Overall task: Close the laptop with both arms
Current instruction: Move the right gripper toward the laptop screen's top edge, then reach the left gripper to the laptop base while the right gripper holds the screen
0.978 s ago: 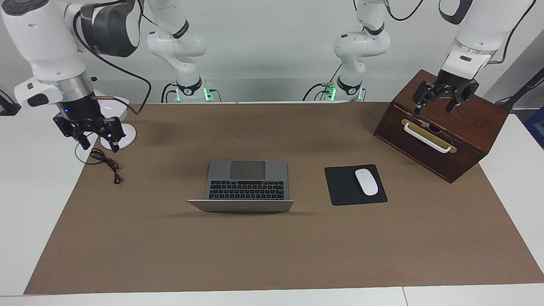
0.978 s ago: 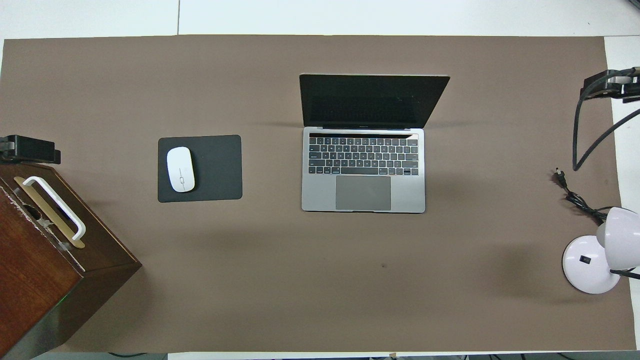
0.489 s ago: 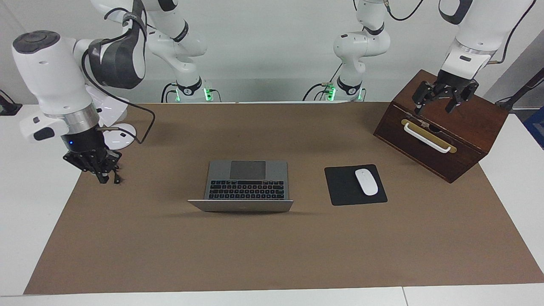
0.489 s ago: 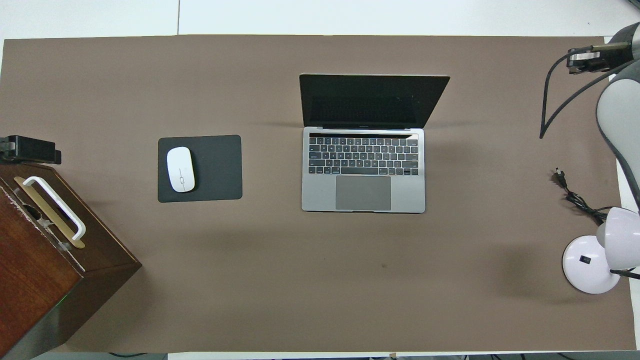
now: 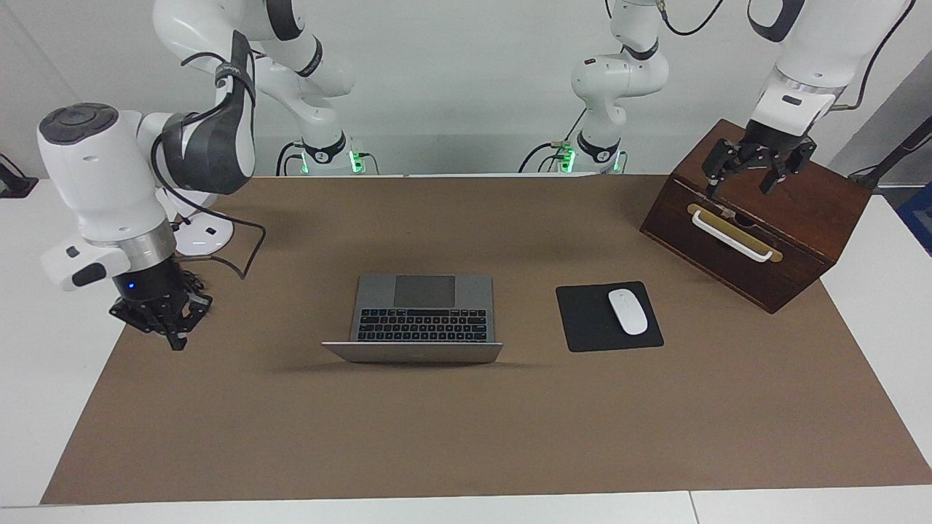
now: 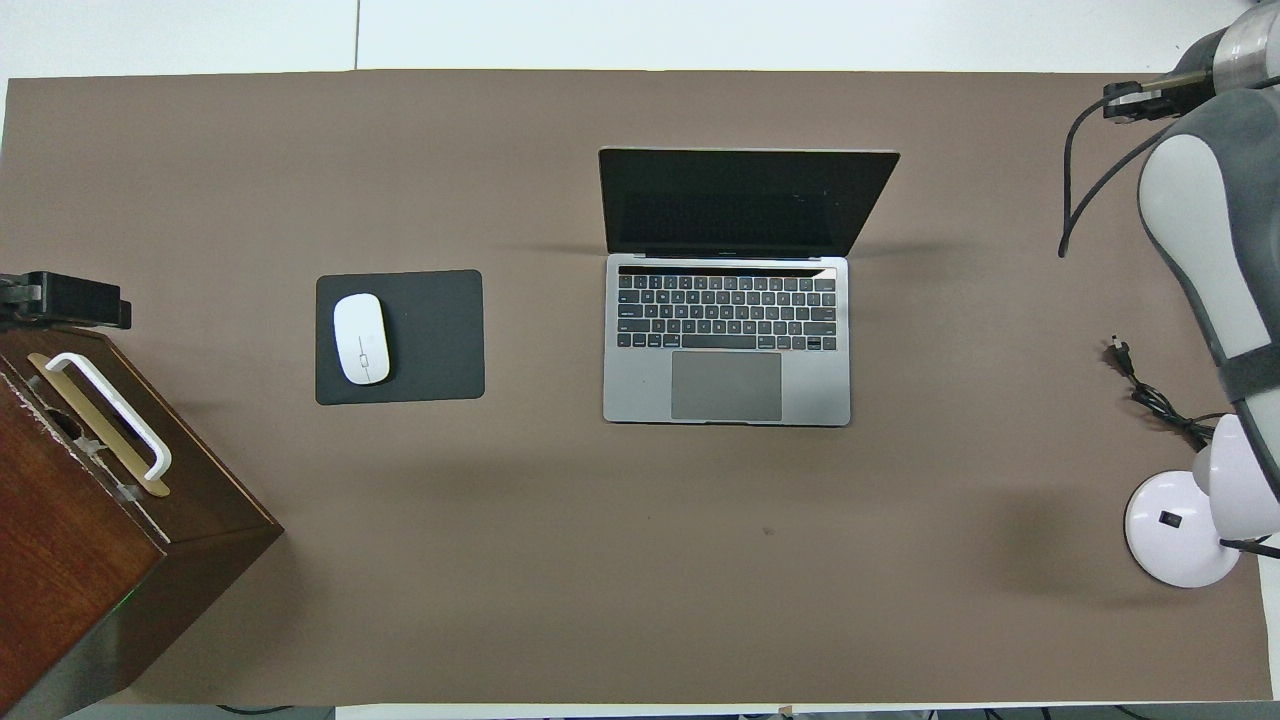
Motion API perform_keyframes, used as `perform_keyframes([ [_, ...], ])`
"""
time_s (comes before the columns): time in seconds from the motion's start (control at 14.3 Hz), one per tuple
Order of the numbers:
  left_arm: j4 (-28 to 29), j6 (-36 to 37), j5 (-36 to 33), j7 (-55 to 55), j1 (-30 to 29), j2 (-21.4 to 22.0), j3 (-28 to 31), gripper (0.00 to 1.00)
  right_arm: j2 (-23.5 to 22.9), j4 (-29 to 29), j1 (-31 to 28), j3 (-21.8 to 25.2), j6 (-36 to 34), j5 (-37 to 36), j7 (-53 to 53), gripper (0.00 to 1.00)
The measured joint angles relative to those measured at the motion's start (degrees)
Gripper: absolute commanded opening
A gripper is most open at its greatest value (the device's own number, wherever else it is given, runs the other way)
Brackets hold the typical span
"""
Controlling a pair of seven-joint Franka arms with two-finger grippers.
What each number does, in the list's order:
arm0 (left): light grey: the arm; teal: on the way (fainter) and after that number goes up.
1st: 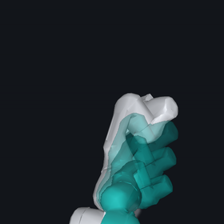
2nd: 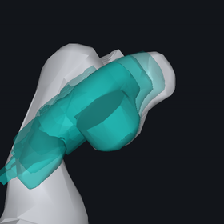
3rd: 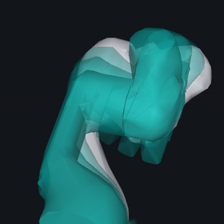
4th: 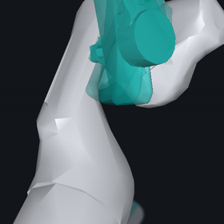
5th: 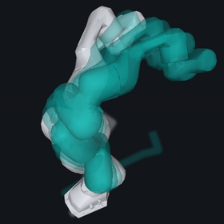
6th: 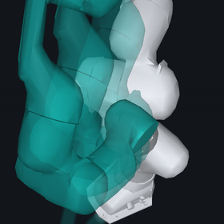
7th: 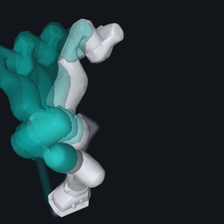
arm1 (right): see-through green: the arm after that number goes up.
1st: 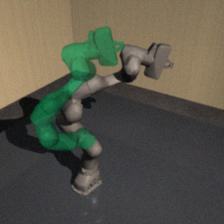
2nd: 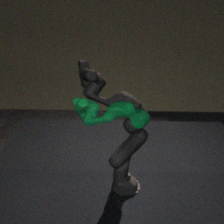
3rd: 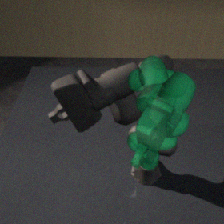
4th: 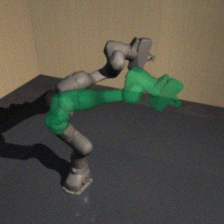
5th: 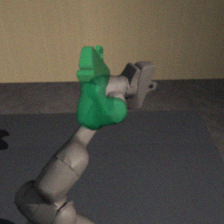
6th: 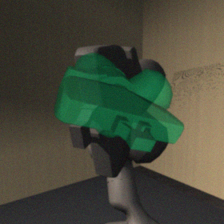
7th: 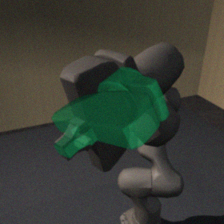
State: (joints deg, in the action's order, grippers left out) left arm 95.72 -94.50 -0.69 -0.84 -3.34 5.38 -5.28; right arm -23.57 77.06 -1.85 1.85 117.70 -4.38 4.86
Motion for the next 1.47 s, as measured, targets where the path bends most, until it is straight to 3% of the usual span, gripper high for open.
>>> perform_keyframes([
  [0.49,0.0,0.1,0.0,0.0,0.1,0.0,-0.4,1.00,-10.3,-10.4,1.2,-0.3,2.9,-0.1,0.0,0.00],
  [0.91,0.1,0.2,0.0,-0.1,0.1,0.0,-0.5,1.00,-12.2,-11.4,8.1,-0.6,3.5,-0.1,-10.9,0.00],
  [0.98,0.1,-0.1,0.0,-0.1,0.1,0.0,-0.6,0.93,-12.2,-11.4,9.2,-0.6,3.5,-0.1,-13.3,0.00],
  [1.12,0.9,-1.8,0.0,-0.2,0.5,0.1,-0.8,0.49,-12.3,-11.1,10.2,-0.6,3.5,-0.1,-16.6,0.00],
  [1.19,2.1,-3.6,0.0,-0.2,1.1,0.2,-0.8,0.20,-12.4,-10.9,10.5,-0.6,3.5,-0.1,-17.8,0.00],
  [1.26,3.8,-5.7,0.0,-0.2,1.8,0.6,-0.8,0.00,-12.5,-10.7,10.8,-0.6,3.5,-0.1,-19.1,0.00],
  [1.47,9.6,-8.2,0.0,-0.2,4.7,2.9,-0.9,0.00,-12.6,-9.9,12.4,-0.6,3.5,-0.1,-22.2,0.00],
])
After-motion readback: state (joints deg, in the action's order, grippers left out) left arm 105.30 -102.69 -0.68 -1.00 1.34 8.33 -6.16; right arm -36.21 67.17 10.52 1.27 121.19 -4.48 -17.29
